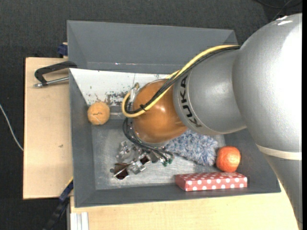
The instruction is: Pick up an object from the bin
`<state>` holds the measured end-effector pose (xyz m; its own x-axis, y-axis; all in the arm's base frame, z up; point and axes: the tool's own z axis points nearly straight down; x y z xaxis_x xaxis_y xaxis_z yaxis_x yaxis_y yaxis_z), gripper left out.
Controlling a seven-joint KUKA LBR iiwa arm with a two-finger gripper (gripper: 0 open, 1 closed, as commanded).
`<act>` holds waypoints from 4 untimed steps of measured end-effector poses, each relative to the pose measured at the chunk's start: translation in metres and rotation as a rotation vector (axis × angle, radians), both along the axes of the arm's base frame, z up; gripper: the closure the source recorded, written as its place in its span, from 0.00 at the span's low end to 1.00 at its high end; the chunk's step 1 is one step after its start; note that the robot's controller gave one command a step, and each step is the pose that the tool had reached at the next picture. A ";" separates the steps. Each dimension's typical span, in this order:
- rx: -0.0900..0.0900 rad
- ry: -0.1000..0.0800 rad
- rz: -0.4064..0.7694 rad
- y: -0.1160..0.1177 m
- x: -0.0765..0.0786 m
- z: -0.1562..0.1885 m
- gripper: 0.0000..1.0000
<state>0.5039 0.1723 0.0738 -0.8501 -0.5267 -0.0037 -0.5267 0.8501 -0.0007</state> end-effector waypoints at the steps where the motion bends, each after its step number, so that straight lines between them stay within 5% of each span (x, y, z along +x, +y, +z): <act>1: 0.002 -0.001 -0.040 0.012 -0.006 0.122 1.00; 3: 0.003 0.001 -0.033 0.010 -0.007 0.123 1.00; 4: -0.001 -0.006 -0.032 -0.027 -0.003 0.167 1.00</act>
Offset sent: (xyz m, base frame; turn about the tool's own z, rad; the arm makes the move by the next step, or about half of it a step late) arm 0.0000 0.0000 0.0000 0.0000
